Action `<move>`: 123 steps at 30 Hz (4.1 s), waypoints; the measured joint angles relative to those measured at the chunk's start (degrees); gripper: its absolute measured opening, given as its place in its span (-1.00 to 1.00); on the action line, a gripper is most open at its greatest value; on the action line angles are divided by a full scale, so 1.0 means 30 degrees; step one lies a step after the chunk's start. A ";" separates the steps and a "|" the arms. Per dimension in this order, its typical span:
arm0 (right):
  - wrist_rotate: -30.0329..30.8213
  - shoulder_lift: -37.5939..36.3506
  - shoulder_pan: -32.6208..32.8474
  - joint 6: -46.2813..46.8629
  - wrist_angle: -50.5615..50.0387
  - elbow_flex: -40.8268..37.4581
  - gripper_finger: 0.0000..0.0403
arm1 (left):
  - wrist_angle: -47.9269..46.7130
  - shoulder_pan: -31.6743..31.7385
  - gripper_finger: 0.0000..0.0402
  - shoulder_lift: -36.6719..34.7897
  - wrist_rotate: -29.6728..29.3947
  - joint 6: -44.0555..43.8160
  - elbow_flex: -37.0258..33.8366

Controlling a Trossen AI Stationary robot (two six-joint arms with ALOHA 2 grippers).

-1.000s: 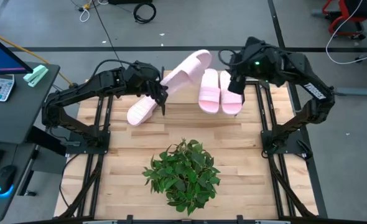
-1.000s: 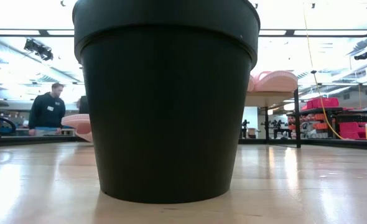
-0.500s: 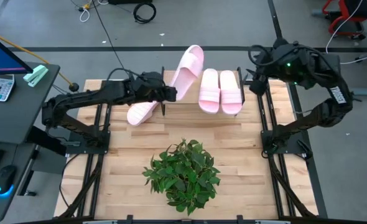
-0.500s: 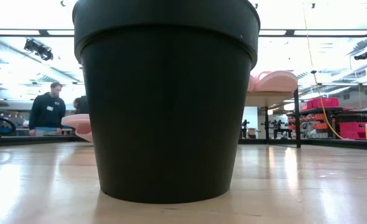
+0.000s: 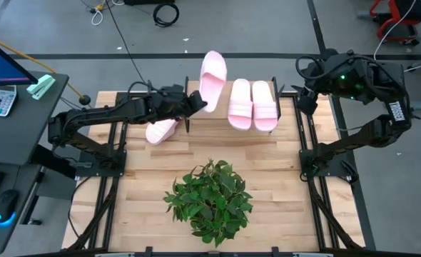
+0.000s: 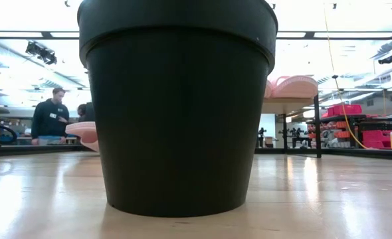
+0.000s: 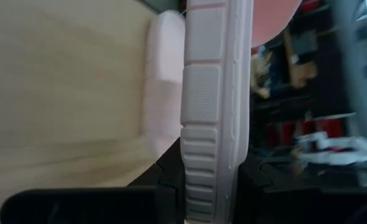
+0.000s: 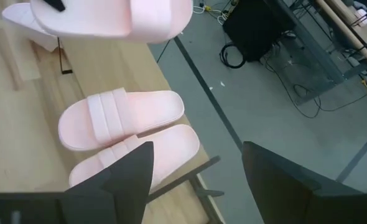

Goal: Pick and place slides into the shelf
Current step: Put the bottom slide on the shelf

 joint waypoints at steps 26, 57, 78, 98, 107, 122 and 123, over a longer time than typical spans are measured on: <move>-0.1807 0.0073 0.0006 0.0809 0.0022 -0.0007 0.22 | 0.3539 0.0232 -0.59 0.4020 -0.1270 -0.1288 0.0000; -0.1785 0.0459 -0.0001 0.1483 0.0015 -0.0015 0.21 | 0.3525 0.0553 -0.61 0.4949 -0.1007 -0.0387 0.0007; -0.1770 0.0459 0.0002 0.1125 0.0017 -0.0015 0.21 | 0.4550 0.0049 -0.59 0.5830 -0.1072 -0.0569 0.0029; -0.1778 0.0452 -0.0001 0.0935 0.0017 -0.0015 0.21 | 0.4947 -0.0074 -0.56 0.6375 -0.1262 -0.0693 0.0007; -0.1778 0.0452 -0.0001 0.0937 0.0015 -0.0015 0.21 | 0.4630 -0.0074 -0.60 0.6368 -0.1248 -0.0693 0.0007; -0.1778 0.0452 0.0002 0.0940 0.0015 -0.0015 0.21 | 0.4306 -0.0074 -0.44 0.6360 -0.1197 -0.0693 0.0007; -0.1778 0.0452 0.0006 0.0940 0.0015 -0.0015 0.21 | 0.4306 -0.0074 -0.44 0.6360 -0.1192 -0.0693 0.0007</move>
